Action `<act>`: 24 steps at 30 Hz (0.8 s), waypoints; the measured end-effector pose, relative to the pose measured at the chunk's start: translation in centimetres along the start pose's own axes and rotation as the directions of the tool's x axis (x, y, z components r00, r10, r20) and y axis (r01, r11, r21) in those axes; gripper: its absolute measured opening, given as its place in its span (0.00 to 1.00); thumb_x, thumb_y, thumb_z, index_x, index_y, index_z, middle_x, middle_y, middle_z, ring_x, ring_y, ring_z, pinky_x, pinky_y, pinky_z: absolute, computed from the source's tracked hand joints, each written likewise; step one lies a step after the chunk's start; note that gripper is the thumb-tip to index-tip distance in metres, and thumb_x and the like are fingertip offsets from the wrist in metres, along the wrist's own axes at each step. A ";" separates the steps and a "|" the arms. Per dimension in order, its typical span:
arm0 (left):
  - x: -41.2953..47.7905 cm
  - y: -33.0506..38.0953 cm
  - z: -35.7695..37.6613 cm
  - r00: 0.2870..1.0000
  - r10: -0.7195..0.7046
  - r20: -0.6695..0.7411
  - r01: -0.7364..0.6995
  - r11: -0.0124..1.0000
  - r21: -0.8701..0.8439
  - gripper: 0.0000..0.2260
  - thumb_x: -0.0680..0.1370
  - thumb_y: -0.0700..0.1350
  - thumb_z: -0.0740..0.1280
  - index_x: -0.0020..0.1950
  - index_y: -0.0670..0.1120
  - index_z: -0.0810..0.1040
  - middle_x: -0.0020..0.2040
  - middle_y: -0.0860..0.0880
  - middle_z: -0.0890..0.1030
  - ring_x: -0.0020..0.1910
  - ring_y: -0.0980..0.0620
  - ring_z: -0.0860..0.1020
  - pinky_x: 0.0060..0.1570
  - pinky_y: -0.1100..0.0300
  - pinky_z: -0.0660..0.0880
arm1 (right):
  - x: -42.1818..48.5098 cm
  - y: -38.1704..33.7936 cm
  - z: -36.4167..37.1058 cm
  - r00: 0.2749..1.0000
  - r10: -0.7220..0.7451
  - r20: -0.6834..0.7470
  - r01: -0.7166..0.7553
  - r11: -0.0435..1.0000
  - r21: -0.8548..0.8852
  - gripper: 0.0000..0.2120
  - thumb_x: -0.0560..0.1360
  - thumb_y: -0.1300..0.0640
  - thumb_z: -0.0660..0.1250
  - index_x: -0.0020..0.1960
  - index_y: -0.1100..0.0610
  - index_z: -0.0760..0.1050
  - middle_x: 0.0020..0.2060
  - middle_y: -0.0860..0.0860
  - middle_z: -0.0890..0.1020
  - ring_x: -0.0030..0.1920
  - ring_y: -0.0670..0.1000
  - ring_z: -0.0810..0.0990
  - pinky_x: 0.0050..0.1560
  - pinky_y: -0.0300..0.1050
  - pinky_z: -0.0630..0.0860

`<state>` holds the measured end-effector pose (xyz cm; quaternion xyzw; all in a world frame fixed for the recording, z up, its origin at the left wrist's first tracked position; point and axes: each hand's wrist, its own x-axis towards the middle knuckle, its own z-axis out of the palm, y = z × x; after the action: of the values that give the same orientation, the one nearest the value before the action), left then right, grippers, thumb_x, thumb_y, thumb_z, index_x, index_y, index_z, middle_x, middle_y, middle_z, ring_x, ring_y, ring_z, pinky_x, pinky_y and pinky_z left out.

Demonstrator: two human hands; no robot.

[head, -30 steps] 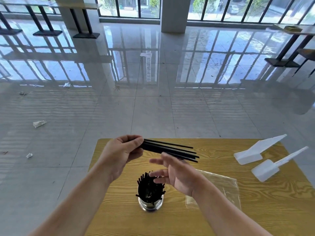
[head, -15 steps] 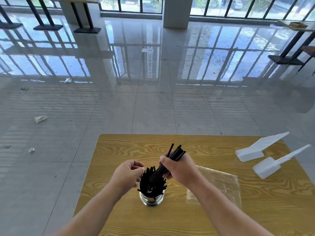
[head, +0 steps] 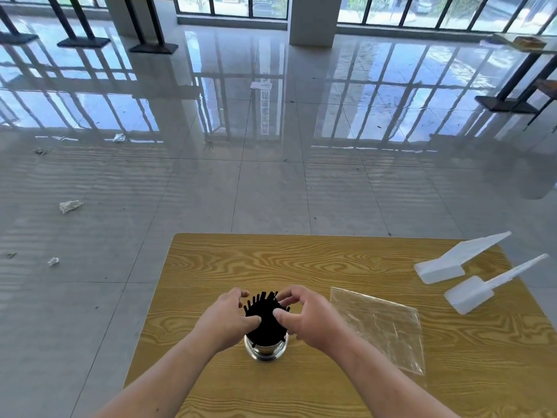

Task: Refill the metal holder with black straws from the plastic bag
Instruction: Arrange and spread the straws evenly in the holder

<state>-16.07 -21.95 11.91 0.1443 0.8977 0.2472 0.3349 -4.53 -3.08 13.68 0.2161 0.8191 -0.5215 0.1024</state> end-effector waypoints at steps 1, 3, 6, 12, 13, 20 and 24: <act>0.1 0.2 0.1 1.000 0.004 0.003 -0.004 1.000 0.006 0.34 0.73 0.60 0.73 0.77 0.56 0.68 0.70 0.52 0.75 0.61 0.52 0.78 0.54 0.57 0.78 | -0.2 0.1 -0.2 1.000 -0.003 -0.009 0.003 1.000 0.023 0.13 0.72 0.38 0.72 0.56 0.37 0.80 0.55 0.41 0.85 0.46 0.45 0.87 0.44 0.41 0.83; 0.3 0.6 0.4 1.000 0.024 0.003 -0.024 1.000 0.017 0.34 0.72 0.60 0.72 0.77 0.56 0.69 0.70 0.52 0.75 0.61 0.52 0.78 0.58 0.55 0.79 | -0.6 0.4 -0.5 1.000 -0.002 -0.030 0.004 0.998 0.058 0.10 0.73 0.39 0.71 0.54 0.36 0.81 0.53 0.40 0.86 0.44 0.44 0.87 0.40 0.38 0.81; 0.5 1.4 0.8 0.998 0.062 -0.007 -0.062 0.997 0.055 0.34 0.71 0.62 0.73 0.76 0.56 0.70 0.71 0.54 0.75 0.61 0.52 0.78 0.57 0.56 0.79 | -1.0 0.8 -1.0 0.998 0.020 -0.063 -0.016 0.998 0.066 0.09 0.73 0.38 0.69 0.53 0.36 0.81 0.52 0.36 0.85 0.42 0.46 0.87 0.40 0.41 0.82; 0.9 2.7 1.4 0.983 0.182 -0.036 -0.169 0.958 0.231 0.22 0.76 0.57 0.74 0.69 0.55 0.77 0.64 0.54 0.79 0.58 0.52 0.80 0.57 0.58 0.80 | -1.7 1.6 -1.6 0.996 0.051 -0.070 -0.045 0.995 0.084 0.03 0.77 0.43 0.70 0.50 0.36 0.81 0.46 0.39 0.86 0.40 0.43 0.85 0.39 0.37 0.80; 0.9 2.9 1.4 0.978 0.202 -0.050 -0.184 0.952 0.245 0.19 0.77 0.55 0.73 0.67 0.55 0.79 0.62 0.54 0.80 0.57 0.53 0.80 0.56 0.58 0.79 | -1.7 1.7 -1.6 0.996 0.052 -0.071 -0.047 0.996 0.080 0.02 0.78 0.44 0.71 0.49 0.38 0.82 0.44 0.41 0.87 0.39 0.43 0.85 0.38 0.37 0.80; 0.7 3.3 0.8 0.959 0.266 -0.100 -0.228 0.930 0.287 0.03 0.79 0.50 0.71 0.50 0.56 0.84 0.46 0.57 0.84 0.46 0.56 0.81 0.42 0.65 0.72 | -1.6 1.6 -2.1 0.995 0.061 -0.082 -0.055 0.996 0.071 0.04 0.81 0.50 0.70 0.49 0.46 0.83 0.45 0.53 0.88 0.36 0.44 0.82 0.38 0.43 0.81; 0.5 3.4 0.1 0.958 0.263 -0.109 -0.224 0.933 0.280 0.04 0.79 0.51 0.71 0.52 0.55 0.85 0.47 0.57 0.85 0.48 0.56 0.82 0.45 0.63 0.76 | -1.3 1.4 -2.1 0.995 0.051 -0.086 -0.047 0.998 0.052 0.04 0.82 0.50 0.70 0.49 0.46 0.83 0.44 0.52 0.88 0.37 0.45 0.82 0.39 0.44 0.82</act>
<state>-16.04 -18.92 13.42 0.2799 0.9197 0.1746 0.2130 -2.61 -1.01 13.92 0.2613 0.8040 -0.5290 0.0741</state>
